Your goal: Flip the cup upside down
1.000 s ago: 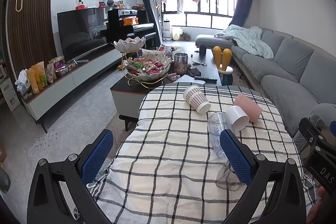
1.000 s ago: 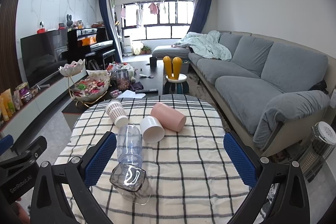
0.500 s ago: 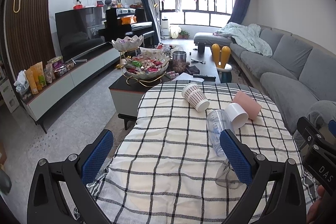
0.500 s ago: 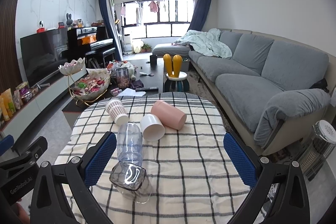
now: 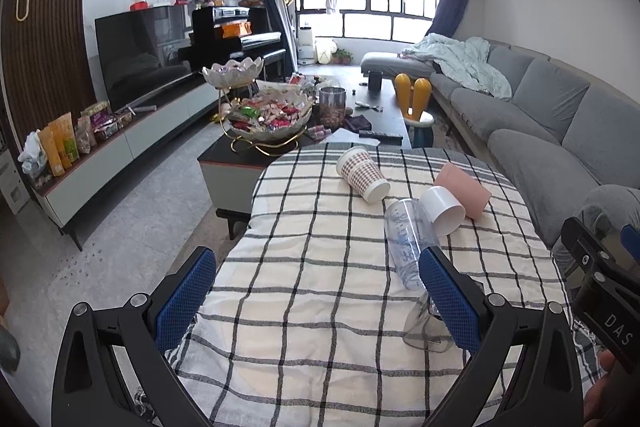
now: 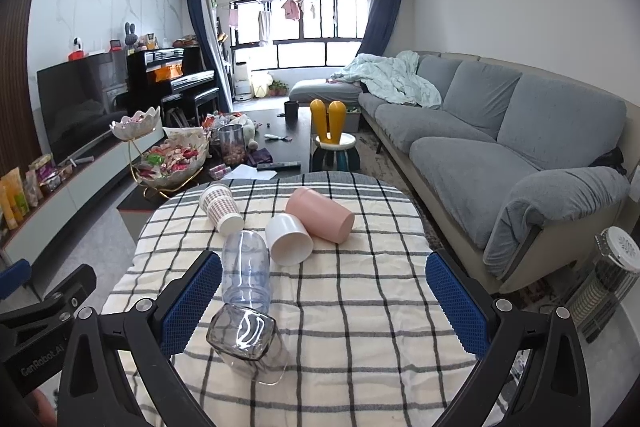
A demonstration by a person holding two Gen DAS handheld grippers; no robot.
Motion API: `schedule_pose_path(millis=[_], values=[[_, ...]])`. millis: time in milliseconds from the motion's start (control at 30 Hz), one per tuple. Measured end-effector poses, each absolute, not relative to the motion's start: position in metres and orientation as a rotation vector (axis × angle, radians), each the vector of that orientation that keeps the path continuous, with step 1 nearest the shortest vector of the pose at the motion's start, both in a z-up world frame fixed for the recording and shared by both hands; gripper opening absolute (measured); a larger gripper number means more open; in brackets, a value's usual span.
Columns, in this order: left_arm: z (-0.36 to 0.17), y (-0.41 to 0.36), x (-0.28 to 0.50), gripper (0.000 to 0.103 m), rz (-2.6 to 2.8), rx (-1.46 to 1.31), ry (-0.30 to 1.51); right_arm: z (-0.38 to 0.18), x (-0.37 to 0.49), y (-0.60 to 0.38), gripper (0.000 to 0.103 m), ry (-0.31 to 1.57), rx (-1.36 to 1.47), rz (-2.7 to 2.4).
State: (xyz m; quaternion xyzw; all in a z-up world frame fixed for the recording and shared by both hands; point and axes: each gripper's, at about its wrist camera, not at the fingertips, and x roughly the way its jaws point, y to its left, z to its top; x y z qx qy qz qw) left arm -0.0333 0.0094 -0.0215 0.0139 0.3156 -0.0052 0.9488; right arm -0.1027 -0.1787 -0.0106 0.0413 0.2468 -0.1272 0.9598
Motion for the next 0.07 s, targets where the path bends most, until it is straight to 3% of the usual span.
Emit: schedule_pose_path(millis=[67], values=[[-0.0228,0.0094,-0.0307,0.103,-0.009,0.026,0.662,-0.0122,-0.1008,-0.1798,0.102,0.506,0.086,-0.259]])
